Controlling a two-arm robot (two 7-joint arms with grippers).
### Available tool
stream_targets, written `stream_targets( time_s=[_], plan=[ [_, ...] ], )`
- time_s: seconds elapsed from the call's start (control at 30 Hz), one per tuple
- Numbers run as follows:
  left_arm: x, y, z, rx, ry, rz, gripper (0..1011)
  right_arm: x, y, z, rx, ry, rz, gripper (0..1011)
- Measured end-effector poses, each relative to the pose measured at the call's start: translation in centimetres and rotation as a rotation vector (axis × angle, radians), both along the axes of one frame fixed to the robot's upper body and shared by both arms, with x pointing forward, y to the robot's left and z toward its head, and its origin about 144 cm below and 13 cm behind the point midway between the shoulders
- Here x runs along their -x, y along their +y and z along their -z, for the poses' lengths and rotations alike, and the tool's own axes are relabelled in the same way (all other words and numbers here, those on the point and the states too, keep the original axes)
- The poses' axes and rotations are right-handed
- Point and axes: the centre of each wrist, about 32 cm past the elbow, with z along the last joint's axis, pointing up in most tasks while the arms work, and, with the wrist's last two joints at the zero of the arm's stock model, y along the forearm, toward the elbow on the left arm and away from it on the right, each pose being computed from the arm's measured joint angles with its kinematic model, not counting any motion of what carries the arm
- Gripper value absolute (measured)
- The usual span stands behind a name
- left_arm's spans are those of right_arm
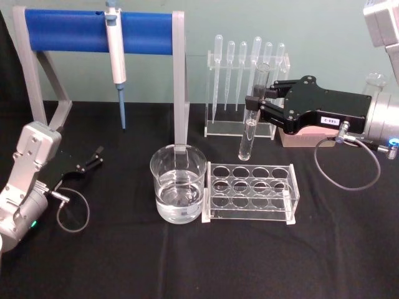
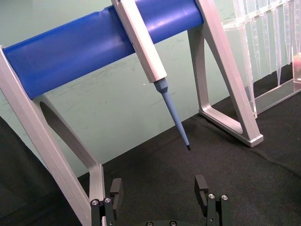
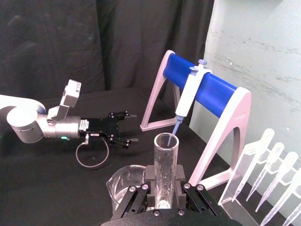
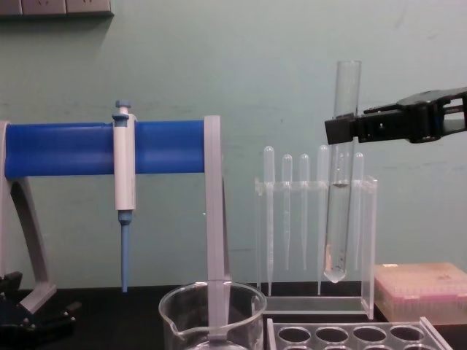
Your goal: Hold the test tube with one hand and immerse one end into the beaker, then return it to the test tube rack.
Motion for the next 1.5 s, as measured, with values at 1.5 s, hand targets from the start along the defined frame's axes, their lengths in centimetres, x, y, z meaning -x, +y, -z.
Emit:
stream_targets(
  time_s=[1.5],
  plan=[
    [0.0, 0.0, 0.0, 0.0, 0.0, 0.0, 1000, 0.0, 0.0, 0.0, 0.0, 0.0, 0.0, 243]
  ],
)
